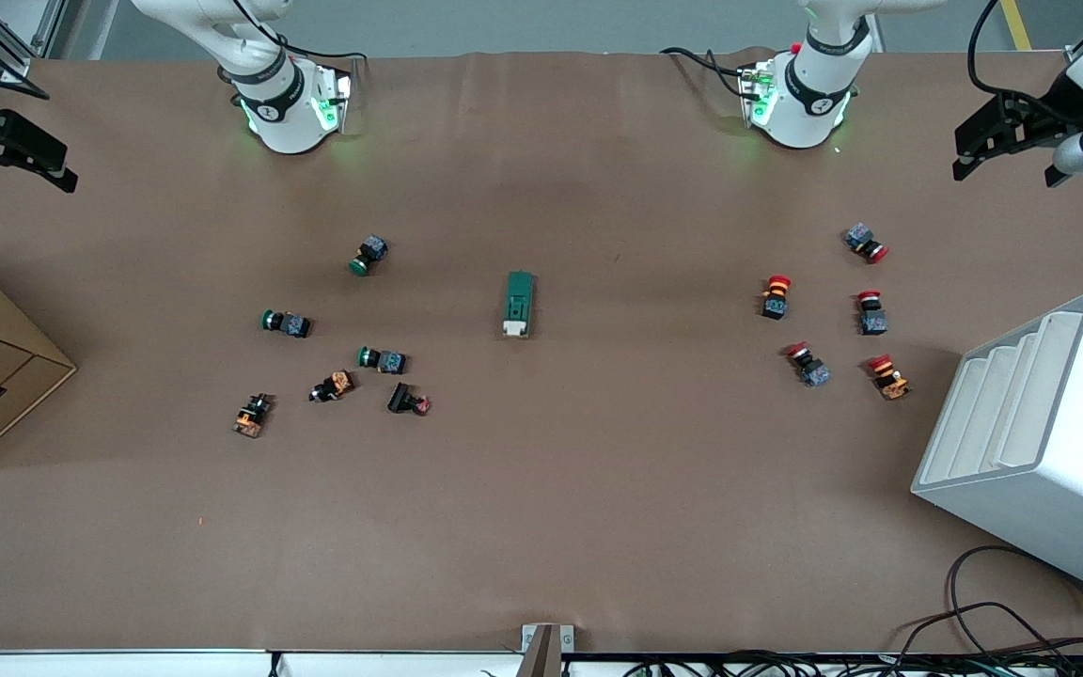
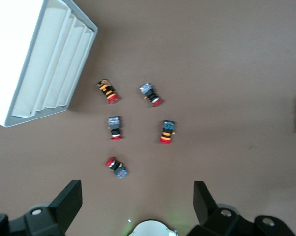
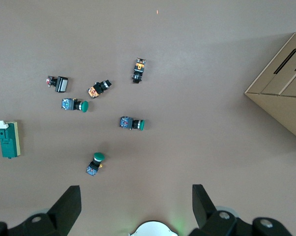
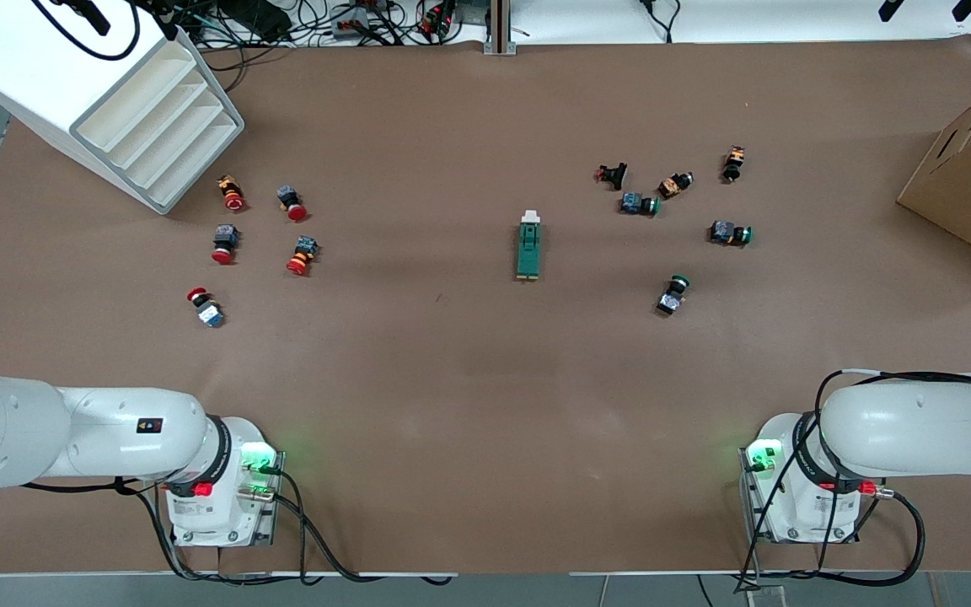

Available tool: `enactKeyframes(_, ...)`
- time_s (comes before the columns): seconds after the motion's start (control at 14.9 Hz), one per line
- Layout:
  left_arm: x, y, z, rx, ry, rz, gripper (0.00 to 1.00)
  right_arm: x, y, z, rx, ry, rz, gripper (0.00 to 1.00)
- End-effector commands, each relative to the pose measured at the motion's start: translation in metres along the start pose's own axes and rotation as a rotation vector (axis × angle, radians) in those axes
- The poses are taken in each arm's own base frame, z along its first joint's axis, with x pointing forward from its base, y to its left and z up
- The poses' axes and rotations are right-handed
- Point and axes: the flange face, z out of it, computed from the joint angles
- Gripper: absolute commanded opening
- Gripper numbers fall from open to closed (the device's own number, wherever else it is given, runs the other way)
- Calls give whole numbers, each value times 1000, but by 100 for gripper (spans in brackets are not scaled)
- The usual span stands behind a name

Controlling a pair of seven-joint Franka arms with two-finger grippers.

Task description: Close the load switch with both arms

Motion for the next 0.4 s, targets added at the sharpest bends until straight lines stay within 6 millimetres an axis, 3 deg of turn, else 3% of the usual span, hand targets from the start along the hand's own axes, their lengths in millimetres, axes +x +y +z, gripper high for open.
enactKeyframes(0.0, -7, 2, -7, -27, 9, -7, 100, 3, -2, -1, -1, -26, 3, 100)
enactKeyframes(0.34, 9, 4, -7, -26, -5, 3, 100, 1, -4, 3, 17, -49, 0, 100)
